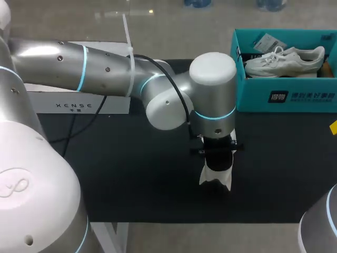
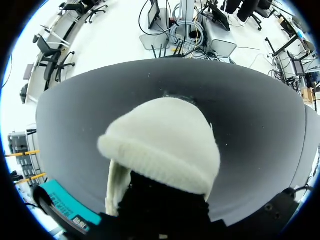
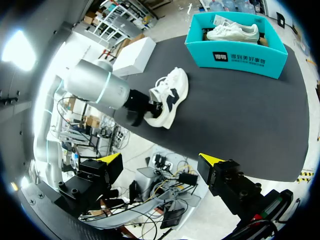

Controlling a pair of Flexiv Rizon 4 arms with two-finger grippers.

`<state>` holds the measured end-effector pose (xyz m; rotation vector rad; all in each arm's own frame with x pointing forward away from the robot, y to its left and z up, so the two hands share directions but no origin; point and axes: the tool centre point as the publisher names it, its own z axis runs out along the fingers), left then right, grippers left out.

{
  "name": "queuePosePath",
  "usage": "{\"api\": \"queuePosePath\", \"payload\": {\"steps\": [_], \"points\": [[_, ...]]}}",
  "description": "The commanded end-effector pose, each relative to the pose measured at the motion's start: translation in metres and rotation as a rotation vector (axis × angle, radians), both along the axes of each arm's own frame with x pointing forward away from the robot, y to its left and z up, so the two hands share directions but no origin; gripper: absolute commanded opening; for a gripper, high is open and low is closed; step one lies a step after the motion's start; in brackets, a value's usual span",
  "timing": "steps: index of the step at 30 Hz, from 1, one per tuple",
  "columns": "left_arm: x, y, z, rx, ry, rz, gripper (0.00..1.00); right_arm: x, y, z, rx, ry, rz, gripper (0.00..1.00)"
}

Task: Take the shoe out of the shoebox, open the shoe tongue, remove and reinsert the insole, then place the shoe into the shoebox

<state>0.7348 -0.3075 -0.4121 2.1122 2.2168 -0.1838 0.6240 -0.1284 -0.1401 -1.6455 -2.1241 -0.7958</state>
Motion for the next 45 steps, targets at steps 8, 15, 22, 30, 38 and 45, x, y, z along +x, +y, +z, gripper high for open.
{"api": "queuePosePath", "payload": {"steps": [8, 15, 22, 30, 38, 45], "points": [[0.008, 0.007, 0.030, -0.013, -0.087, -0.018, 0.00, -0.009, 0.000, -0.002, 0.016, -0.058, -0.045, 1.00], [0.024, -0.004, 0.049, -0.054, -0.151, -0.008, 0.00, -0.009, 0.000, -0.002, 0.016, -0.058, -0.045, 1.00], [0.040, -0.019, 0.047, -0.055, -0.208, -0.011, 0.00, -0.009, 0.000, -0.002, 0.016, -0.058, -0.045, 1.00], [0.054, -0.020, 0.034, -0.041, -0.248, 0.037, 0.04, -0.009, 0.000, -0.002, 0.016, -0.058, -0.045, 1.00], [0.060, -0.009, 0.036, -0.052, -0.267, 0.056, 1.00, -0.009, 0.000, -0.002, 0.016, -0.058, -0.045, 1.00], [0.060, -0.002, 0.037, -0.054, -0.277, 0.062, 1.00, -0.009, 0.000, -0.002, 0.016, -0.058, -0.045, 1.00]]}}
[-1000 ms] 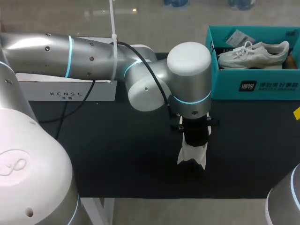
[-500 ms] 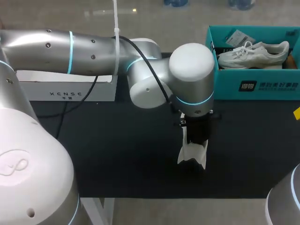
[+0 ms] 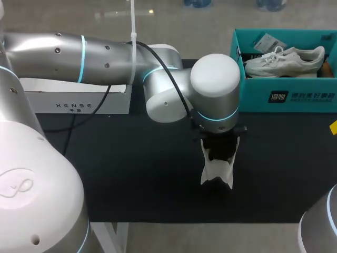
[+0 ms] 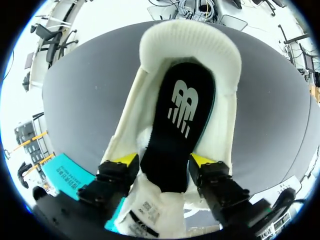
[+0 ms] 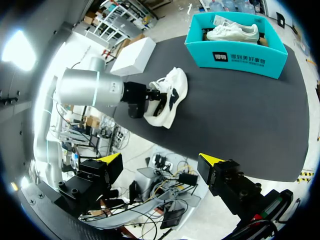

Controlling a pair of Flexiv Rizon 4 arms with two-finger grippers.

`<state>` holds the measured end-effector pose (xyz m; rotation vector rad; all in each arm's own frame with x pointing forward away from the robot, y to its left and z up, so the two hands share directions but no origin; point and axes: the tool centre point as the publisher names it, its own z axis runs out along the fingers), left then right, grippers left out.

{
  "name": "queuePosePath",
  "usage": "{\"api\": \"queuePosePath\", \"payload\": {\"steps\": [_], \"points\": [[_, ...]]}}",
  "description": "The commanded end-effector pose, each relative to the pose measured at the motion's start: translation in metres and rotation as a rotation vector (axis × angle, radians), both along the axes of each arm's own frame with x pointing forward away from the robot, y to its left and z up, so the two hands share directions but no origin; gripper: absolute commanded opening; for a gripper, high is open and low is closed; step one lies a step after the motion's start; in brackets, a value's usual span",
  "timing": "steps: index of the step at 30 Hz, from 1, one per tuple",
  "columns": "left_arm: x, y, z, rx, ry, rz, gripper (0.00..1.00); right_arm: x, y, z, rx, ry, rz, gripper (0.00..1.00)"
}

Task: Take the shoe out of the shoebox, open the shoe tongue, remove and reinsert the insole, then place the shoe into the shoebox

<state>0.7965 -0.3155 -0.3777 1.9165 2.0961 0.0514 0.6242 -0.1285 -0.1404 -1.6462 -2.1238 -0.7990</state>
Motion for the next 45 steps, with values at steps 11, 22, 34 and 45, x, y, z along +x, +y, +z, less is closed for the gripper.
{"api": "queuePosePath", "payload": {"steps": [11, 22, 34, 45], "points": [[-0.003, 0.004, 0.060, -0.075, -0.098, -0.003, 1.00, -0.009, 0.000, -0.002, 0.015, -0.056, -0.044, 1.00], [0.014, 0.011, 0.116, -0.143, -0.162, 0.032, 1.00, -0.009, 0.000, -0.002, 0.015, -0.056, -0.044, 1.00], [0.036, -0.005, 0.088, -0.137, -0.108, 0.077, 0.00, -0.009, 0.000, -0.002, 0.015, -0.056, -0.044, 1.00], [0.012, 0.015, 0.067, -0.127, -0.062, 0.092, 0.00, -0.009, 0.000, -0.002, 0.015, -0.056, -0.044, 1.00]]}}
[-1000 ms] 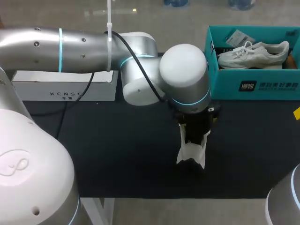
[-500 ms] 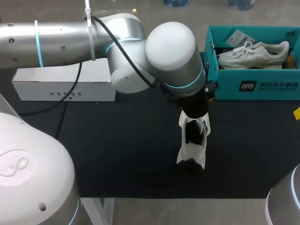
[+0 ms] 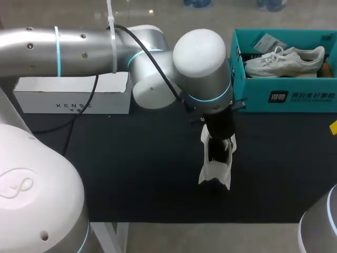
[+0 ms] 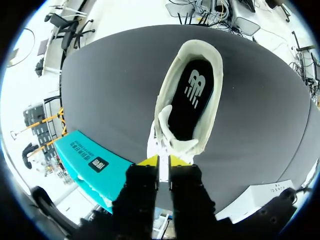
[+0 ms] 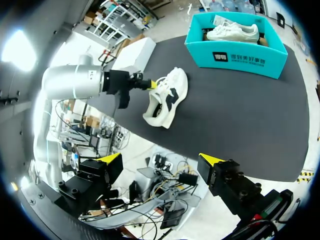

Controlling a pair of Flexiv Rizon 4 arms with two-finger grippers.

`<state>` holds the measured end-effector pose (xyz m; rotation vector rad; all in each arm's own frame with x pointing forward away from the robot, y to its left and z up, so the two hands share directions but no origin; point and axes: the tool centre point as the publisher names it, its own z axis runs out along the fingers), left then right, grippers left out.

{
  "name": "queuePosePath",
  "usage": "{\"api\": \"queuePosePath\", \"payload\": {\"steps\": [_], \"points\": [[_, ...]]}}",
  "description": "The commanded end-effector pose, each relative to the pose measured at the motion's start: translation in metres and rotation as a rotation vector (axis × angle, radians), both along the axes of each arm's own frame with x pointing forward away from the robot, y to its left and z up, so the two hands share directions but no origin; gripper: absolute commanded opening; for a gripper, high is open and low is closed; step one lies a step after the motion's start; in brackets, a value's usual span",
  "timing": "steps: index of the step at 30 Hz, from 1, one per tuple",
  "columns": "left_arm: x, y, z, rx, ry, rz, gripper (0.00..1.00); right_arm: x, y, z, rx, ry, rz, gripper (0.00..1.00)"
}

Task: Take the shoe out of the shoebox, open the shoe tongue, remove and reinsert the insole, then place the shoe into the shoebox

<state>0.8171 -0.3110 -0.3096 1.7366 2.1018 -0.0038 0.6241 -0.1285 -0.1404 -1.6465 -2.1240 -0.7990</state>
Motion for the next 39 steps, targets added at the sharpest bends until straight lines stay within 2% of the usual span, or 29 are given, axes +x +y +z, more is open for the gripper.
{"api": "queuePosePath", "payload": {"steps": [1, 8, 11, 12, 14, 15, 16, 18, 35, 39], "points": [[-0.012, 0.012, -0.001, -0.007, -0.009, 0.006, 0.00, -0.009, 0.000, -0.002, 0.015, -0.056, -0.044, 1.00], [-0.027, 0.023, -0.005, 0.035, 0.017, 0.029, 0.00, -0.009, 0.000, -0.002, 0.015, -0.056, -0.044, 1.00], [-0.028, 0.026, -0.001, 0.028, 0.027, 0.094, 0.00, -0.009, 0.000, -0.002, 0.015, -0.056, -0.044, 1.00], [-0.027, 0.028, 0.004, 0.006, 0.028, 0.125, 0.04, -0.009, 0.000, -0.002, 0.015, -0.056, -0.044, 1.00], [-0.024, 0.031, 0.015, -0.029, 0.037, 0.212, 0.20, -0.009, 0.000, -0.002, 0.015, -0.056, -0.044, 1.00], [-0.023, 0.033, 0.021, -0.037, 0.032, 0.276, 0.46, -0.009, 0.000, -0.002, 0.015, -0.056, -0.044, 1.00], [-0.021, 0.035, 0.025, -0.041, 0.042, 0.344, 1.00, -0.009, 0.000, -0.002, 0.015, -0.056, -0.044, 1.00], [-0.019, 0.043, 0.035, -0.091, 0.056, 0.491, 1.00, -0.009, 0.000, -0.002, 0.015, -0.056, -0.044, 1.00], [-0.019, 0.043, 0.035, -0.091, 0.056, 0.491, 1.00, -0.009, 0.000, -0.002, 0.015, -0.056, -0.044, 1.00], [-0.018, 0.048, 0.033, -0.004, 0.194, 0.628, 1.00, -0.009, 0.000, -0.002, 0.015, -0.056, -0.044, 1.00]]}}
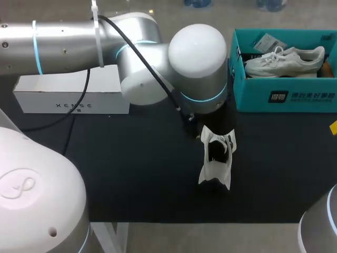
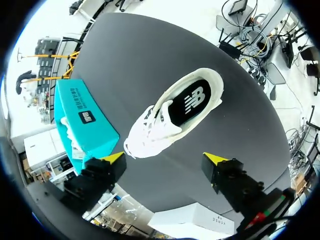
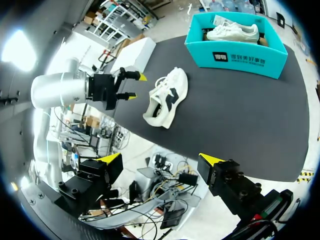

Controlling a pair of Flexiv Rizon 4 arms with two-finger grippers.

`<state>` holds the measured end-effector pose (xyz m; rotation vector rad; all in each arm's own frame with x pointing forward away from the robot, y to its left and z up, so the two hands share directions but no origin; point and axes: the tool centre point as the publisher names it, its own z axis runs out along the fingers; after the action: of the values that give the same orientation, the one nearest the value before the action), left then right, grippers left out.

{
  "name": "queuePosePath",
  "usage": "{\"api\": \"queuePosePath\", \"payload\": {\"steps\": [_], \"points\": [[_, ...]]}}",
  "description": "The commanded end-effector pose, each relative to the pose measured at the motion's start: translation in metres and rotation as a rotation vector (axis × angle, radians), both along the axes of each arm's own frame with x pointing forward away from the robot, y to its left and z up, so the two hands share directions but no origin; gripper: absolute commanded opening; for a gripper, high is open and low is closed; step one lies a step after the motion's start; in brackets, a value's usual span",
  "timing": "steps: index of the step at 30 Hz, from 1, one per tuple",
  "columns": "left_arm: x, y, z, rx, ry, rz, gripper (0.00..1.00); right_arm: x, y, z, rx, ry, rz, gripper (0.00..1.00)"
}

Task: Take the shoe out of the shoebox, open the shoe tongue, remove and reinsert the insole, then place the shoe into the shoebox

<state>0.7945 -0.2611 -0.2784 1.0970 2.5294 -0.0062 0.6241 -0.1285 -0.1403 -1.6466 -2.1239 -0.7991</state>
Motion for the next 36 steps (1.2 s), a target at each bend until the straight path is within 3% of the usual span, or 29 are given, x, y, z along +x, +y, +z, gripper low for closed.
{"api": "queuePosePath", "payload": {"steps": [1, 4, 7, 15, 22, 28, 36], "points": [[0.003, 0.000, -0.002, 0.077, 0.179, 0.117, 1.00, -0.009, 0.000, -0.002, 0.015, -0.056, -0.043, 1.00], [-0.001, 0.005, -0.010, 0.122, 0.328, 0.200, 1.00, -0.009, 0.000, -0.002, 0.015, -0.056, -0.043, 1.00], [-0.010, 0.012, -0.014, 0.170, 0.386, 0.308, 1.00, -0.009, 0.000, -0.002, 0.015, -0.056, -0.043, 1.00], [-0.058, 0.030, -0.013, 0.175, 0.377, 0.562, 1.00, -0.009, 0.000, -0.002, 0.015, -0.056, -0.043, 1.00], [-0.084, 0.043, -0.016, 0.124, 0.373, 0.581, 1.00, -0.009, 0.000, -0.002, 0.015, -0.056, -0.043, 1.00], [-0.087, 0.027, -0.029, 0.090, 0.387, 0.490, 1.00, -0.009, 0.000, -0.002, 0.015, -0.056, -0.043, 1.00], [-0.095, -0.002, -0.043, 0.143, 0.406, 0.473, 1.00, -0.009, 0.000, -0.002, 0.015, -0.056, -0.043, 1.00]]}}
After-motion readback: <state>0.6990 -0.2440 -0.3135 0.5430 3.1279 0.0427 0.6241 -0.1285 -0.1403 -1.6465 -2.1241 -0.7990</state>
